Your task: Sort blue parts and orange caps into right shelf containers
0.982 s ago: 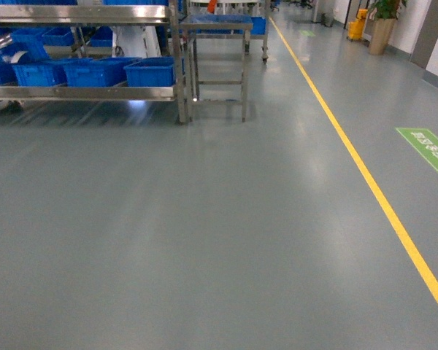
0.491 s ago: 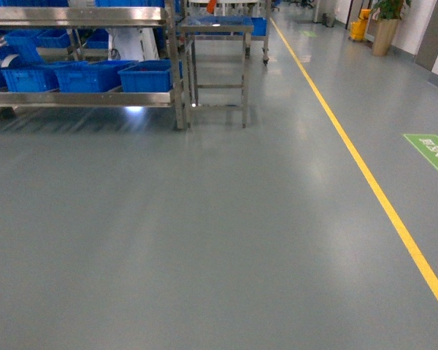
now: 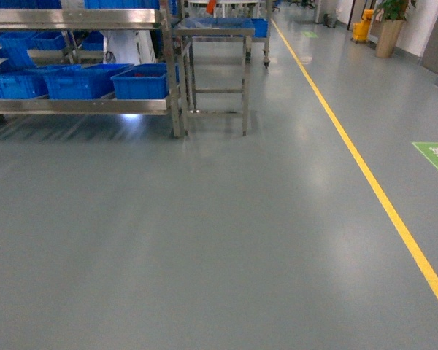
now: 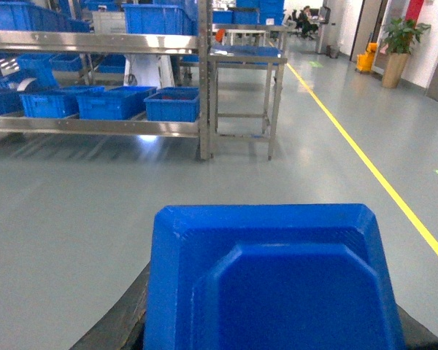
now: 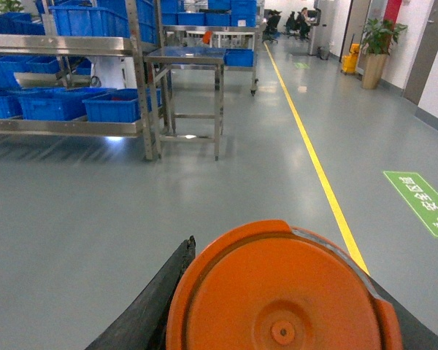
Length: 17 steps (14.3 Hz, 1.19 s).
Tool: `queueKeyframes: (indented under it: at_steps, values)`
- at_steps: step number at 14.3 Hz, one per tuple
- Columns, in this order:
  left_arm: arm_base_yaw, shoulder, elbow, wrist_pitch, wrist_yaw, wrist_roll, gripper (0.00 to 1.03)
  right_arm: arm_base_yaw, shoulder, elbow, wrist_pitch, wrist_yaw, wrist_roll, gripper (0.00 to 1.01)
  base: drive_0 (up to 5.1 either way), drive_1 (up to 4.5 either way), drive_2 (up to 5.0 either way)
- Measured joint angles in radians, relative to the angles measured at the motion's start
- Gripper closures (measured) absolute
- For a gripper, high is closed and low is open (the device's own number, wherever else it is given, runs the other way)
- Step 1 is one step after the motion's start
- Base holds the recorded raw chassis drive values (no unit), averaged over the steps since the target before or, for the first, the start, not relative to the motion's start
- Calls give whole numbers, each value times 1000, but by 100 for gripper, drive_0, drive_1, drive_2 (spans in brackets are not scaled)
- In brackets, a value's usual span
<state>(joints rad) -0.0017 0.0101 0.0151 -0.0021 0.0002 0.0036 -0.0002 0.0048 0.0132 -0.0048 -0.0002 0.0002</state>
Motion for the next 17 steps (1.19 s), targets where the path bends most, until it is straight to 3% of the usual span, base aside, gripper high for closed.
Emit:
queueKeyframes:
  at_steps: [17]
  values:
    - [0, 0, 0, -6, 0, 0, 59, 0, 0, 0, -2, 0, 0, 56, -1, 419, -420]
